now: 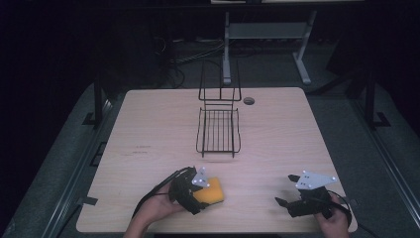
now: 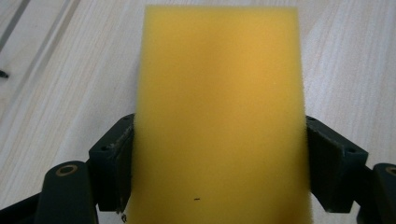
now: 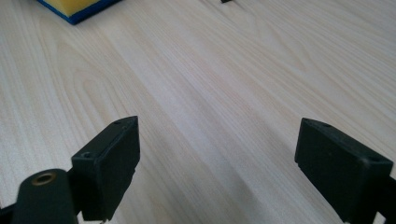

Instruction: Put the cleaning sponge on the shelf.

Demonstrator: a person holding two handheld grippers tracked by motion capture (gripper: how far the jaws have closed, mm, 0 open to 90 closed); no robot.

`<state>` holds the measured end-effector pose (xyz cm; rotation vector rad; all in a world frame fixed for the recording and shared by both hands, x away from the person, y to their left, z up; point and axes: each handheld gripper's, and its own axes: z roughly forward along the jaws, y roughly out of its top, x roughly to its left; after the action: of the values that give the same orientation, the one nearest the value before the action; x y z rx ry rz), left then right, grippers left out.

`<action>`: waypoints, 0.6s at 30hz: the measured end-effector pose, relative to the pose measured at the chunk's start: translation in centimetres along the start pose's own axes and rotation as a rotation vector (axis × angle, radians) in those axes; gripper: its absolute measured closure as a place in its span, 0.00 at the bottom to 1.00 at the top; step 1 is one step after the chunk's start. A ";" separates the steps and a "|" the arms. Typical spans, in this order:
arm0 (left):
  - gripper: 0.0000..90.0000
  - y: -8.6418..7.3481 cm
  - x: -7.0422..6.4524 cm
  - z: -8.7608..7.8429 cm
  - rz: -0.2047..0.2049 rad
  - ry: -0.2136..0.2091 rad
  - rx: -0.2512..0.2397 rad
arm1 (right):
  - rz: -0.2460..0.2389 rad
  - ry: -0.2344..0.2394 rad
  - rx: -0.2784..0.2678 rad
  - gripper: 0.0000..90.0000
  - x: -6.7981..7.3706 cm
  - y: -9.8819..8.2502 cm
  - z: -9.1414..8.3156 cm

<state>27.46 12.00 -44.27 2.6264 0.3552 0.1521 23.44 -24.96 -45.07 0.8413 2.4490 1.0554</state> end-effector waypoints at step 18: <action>0.24 1.0 1.0 -1.2 0.004 -0.011 -0.023 | 0.011 -0.001 0.000 0.15 -0.1 -0.1 0.0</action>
<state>28.41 11.91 -42.70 2.6049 0.3422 0.1423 23.45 -25.06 -45.07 0.8559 2.4466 1.0589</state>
